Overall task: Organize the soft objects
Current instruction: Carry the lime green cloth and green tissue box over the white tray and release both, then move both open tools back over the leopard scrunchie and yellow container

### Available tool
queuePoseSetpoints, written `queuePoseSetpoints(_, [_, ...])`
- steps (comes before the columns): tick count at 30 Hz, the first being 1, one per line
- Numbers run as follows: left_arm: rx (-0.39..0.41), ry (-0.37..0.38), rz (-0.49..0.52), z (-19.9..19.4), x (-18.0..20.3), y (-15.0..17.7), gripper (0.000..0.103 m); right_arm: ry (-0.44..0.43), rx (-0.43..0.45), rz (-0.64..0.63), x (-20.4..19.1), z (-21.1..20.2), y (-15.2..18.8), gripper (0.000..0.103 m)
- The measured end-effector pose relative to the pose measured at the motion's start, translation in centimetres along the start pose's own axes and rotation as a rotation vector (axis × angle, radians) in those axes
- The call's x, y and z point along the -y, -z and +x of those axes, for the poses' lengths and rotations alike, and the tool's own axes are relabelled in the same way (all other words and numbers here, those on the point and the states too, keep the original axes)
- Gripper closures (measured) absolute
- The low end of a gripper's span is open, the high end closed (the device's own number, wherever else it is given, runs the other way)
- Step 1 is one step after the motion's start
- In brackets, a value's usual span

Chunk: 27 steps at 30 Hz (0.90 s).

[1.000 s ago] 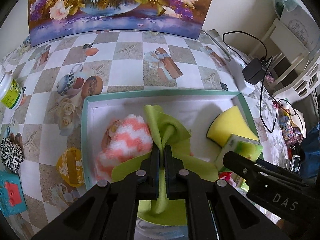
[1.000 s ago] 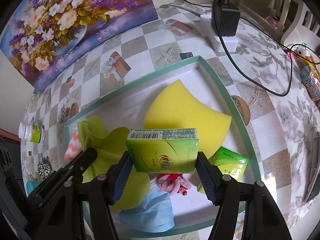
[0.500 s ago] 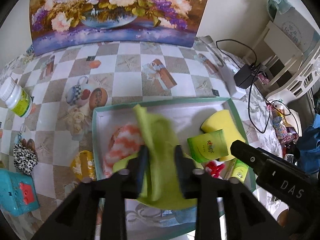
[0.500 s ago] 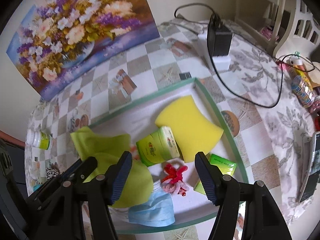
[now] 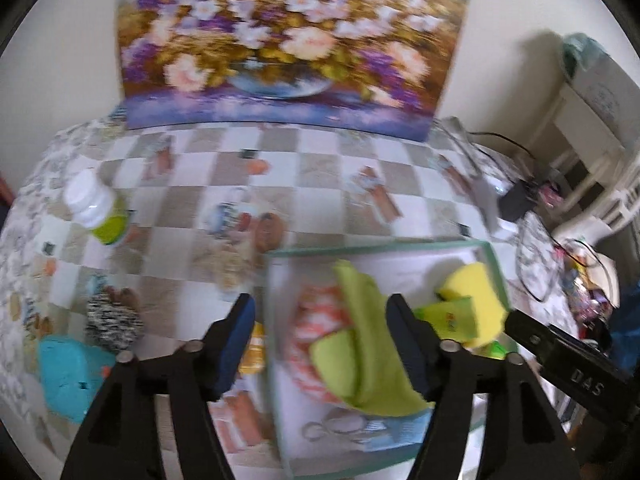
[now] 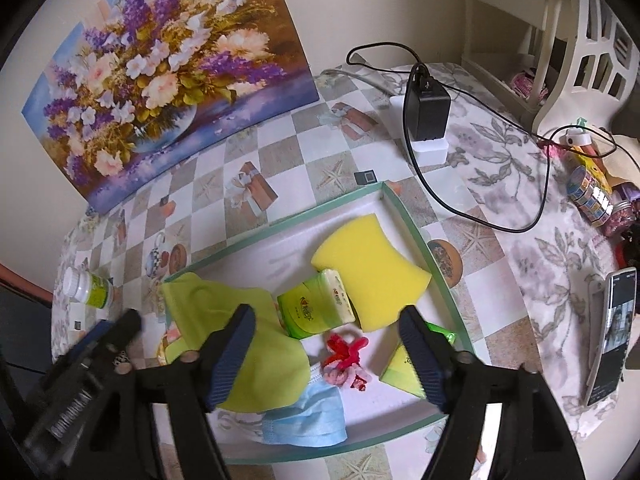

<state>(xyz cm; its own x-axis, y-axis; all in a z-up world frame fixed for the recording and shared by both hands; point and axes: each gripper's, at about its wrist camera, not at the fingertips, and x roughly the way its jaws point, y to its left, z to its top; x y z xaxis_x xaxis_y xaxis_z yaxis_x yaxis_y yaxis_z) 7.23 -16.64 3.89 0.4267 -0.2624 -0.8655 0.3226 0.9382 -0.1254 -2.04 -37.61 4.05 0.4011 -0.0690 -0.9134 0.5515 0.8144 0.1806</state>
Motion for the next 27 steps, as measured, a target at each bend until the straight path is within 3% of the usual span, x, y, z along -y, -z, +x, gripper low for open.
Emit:
queuePoseSetpoints(5, [-0.004,-0.066,-0.043,0.4,-2.6,-0.3,0.027,0.017,-0.011,-0.021,-0.5,0.4,0.2,0.017])
queuePoseSetpoints(7, [-0.009,-0.083,-0.055,0.7,-3.4,-0.2,0.017,0.017,-0.009,-0.028,-0.7,0.4,0.2,0.013])
queuePoseSetpoints(11, [0.004,-0.101,-0.072,0.7,-4.7,-0.3,0.014,0.029,-0.002,-0.042,-1.0,0.4,0.2,0.003])
queuePoseSetpoints(13, [0.014,-0.112,-0.082,0.6,-5.3,-0.3,0.004,0.034,-0.003,-0.050,-1.2,0.5,0.3,0.000])
queuePoseSetpoints(27, [0.064,-0.104,-0.207,-0.2,-10.8,-0.4,0.002,0.031,-0.006,-0.081,-2.4,0.6,0.5,0.000])
